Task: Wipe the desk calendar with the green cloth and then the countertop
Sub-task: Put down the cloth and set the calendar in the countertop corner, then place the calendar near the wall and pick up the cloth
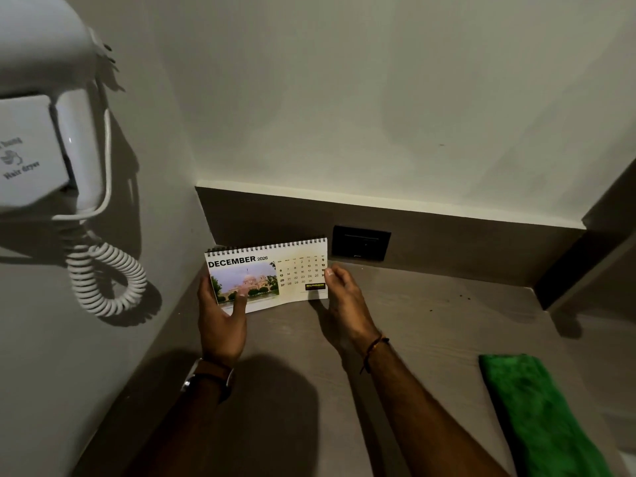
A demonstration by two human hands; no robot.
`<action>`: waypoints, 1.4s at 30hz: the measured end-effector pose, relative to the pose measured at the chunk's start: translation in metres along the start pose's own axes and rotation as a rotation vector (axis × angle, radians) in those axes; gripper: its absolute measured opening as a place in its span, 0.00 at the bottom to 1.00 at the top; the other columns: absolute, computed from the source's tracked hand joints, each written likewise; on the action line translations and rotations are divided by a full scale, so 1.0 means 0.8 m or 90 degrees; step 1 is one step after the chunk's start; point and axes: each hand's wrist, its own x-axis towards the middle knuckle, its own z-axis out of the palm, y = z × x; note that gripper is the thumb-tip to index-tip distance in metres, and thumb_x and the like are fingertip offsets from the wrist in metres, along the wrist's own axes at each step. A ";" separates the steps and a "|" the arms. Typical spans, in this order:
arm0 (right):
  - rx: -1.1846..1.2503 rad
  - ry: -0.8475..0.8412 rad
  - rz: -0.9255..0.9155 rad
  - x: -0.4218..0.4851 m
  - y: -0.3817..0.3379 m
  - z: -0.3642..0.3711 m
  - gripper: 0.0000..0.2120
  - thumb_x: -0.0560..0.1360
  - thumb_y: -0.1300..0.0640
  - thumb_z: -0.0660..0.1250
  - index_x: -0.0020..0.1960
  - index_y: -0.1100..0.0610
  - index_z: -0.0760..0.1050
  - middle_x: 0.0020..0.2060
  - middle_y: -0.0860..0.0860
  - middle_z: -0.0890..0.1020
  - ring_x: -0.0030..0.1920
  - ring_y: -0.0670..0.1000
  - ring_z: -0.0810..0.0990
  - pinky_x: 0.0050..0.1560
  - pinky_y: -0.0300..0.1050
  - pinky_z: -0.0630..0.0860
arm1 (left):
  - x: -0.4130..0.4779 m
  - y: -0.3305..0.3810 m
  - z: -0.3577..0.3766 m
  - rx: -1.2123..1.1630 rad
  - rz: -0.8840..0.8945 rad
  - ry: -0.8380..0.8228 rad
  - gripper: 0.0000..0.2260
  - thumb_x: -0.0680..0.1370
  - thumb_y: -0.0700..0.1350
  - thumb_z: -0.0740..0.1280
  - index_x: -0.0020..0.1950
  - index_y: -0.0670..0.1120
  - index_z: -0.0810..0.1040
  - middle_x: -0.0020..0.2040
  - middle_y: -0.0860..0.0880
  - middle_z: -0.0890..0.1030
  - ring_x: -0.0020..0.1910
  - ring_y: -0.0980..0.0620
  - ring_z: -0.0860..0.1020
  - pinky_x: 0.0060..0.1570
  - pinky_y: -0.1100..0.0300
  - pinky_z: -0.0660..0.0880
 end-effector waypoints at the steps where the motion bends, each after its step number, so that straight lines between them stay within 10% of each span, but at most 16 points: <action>1: -0.019 0.001 -0.002 0.000 0.000 0.000 0.14 0.85 0.55 0.62 0.69 0.58 0.72 0.61 0.58 0.85 0.63 0.53 0.83 0.68 0.52 0.77 | 0.000 -0.003 0.000 -0.003 -0.003 -0.001 0.34 0.80 0.43 0.71 0.82 0.54 0.59 0.77 0.49 0.74 0.74 0.47 0.75 0.75 0.39 0.71; 7: -0.137 0.028 -0.006 -0.012 0.004 0.000 0.13 0.86 0.51 0.59 0.70 0.51 0.72 0.51 0.40 0.87 0.49 0.30 0.83 0.39 0.22 0.75 | -0.003 -0.023 -0.003 -0.028 -0.027 -0.022 0.34 0.80 0.38 0.70 0.82 0.51 0.59 0.76 0.51 0.73 0.74 0.48 0.73 0.75 0.39 0.71; 10: -0.204 0.084 -0.015 -0.038 -0.004 -0.012 0.26 0.85 0.45 0.60 0.81 0.49 0.61 0.55 0.30 0.84 0.63 0.34 0.76 0.35 0.17 0.71 | -0.010 -0.025 -0.004 0.012 -0.026 0.001 0.34 0.80 0.38 0.71 0.83 0.46 0.58 0.77 0.49 0.72 0.77 0.44 0.70 0.76 0.47 0.66; 14: -0.594 0.220 -0.168 -0.105 -0.011 -0.083 0.28 0.83 0.42 0.62 0.81 0.46 0.61 0.80 0.49 0.66 0.77 0.51 0.65 0.73 0.50 0.70 | -0.051 -0.013 0.002 0.055 -0.019 0.093 0.36 0.79 0.47 0.71 0.83 0.47 0.57 0.82 0.40 0.66 0.81 0.40 0.65 0.78 0.40 0.65; 20: -0.956 0.406 0.003 -0.197 -0.016 -0.240 0.27 0.80 0.37 0.60 0.78 0.40 0.66 0.82 0.47 0.62 0.82 0.60 0.53 0.78 0.74 0.49 | -0.142 0.013 0.090 0.177 0.217 -0.196 0.34 0.78 0.52 0.68 0.82 0.51 0.60 0.82 0.47 0.66 0.80 0.46 0.67 0.76 0.43 0.70; 29: -0.996 0.338 0.058 -0.262 -0.008 -0.331 0.28 0.81 0.33 0.53 0.80 0.31 0.53 0.83 0.41 0.53 0.83 0.54 0.50 0.79 0.68 0.52 | -0.175 0.015 0.195 0.610 0.292 -0.644 0.41 0.78 0.72 0.44 0.85 0.50 0.39 0.87 0.50 0.39 0.86 0.48 0.40 0.82 0.45 0.37; 42: -0.953 0.491 0.091 -0.261 0.022 -0.301 0.31 0.82 0.35 0.46 0.84 0.42 0.49 0.84 0.50 0.48 0.83 0.63 0.44 0.81 0.65 0.43 | -0.207 0.009 0.191 0.660 0.395 -0.516 0.44 0.78 0.72 0.42 0.84 0.44 0.54 0.86 0.43 0.54 0.85 0.42 0.55 0.83 0.38 0.50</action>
